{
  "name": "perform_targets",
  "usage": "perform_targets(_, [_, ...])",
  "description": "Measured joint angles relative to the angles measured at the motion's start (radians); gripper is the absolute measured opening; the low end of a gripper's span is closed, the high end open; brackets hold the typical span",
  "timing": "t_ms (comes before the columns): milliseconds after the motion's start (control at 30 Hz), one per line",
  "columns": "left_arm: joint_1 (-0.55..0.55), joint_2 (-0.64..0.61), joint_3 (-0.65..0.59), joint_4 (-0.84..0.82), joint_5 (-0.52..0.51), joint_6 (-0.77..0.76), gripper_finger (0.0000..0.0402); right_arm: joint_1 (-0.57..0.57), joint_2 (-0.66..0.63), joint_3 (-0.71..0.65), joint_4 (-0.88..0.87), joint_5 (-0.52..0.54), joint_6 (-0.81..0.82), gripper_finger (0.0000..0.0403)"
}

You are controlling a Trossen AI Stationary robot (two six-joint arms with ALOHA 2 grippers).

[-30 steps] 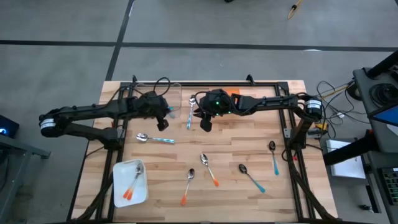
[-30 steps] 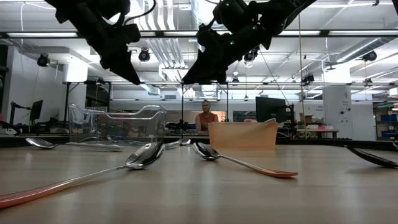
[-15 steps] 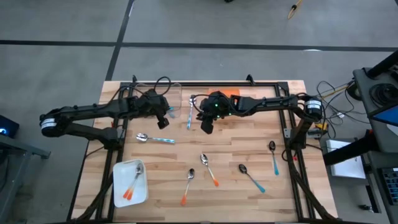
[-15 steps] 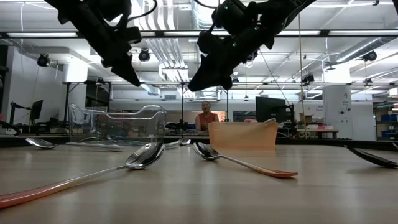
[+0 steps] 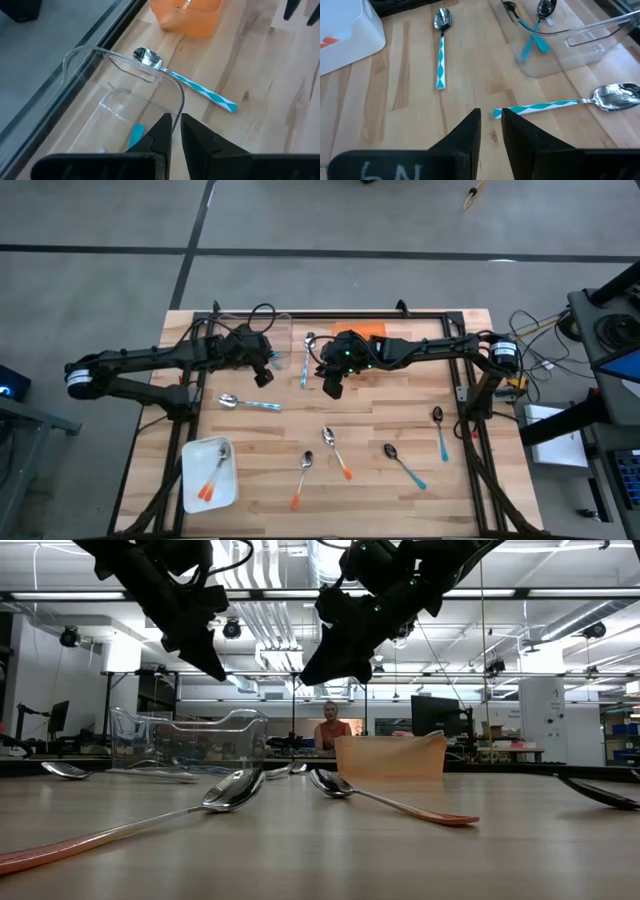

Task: Sort silverware by color (type)
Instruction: Put the blue spoon into the transparent bin

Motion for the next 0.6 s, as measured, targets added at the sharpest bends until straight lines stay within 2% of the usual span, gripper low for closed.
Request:
perform_targets(200, [0.000,0.017,0.000,0.048,0.000,-0.021,0.0023,0.000,0.006,0.000,0.022,0.026,0.009,0.0068])
perform_targets(433, [0.000,0.019,0.000,0.093,0.000,-0.019,0.0023,-0.002,-0.004,0.067,0.009,0.388,-0.004,0.0068])
perform_targets(533, [0.000,0.018,0.000,0.091,0.000,-0.013,0.0023,0.004,-0.016,0.117,-0.053,0.475,0.008,0.0068])
perform_targets(600, [0.000,0.019,0.000,0.085,0.000,0.000,0.0023,0.009,-0.025,0.152,-0.098,0.485,0.019,0.0068])
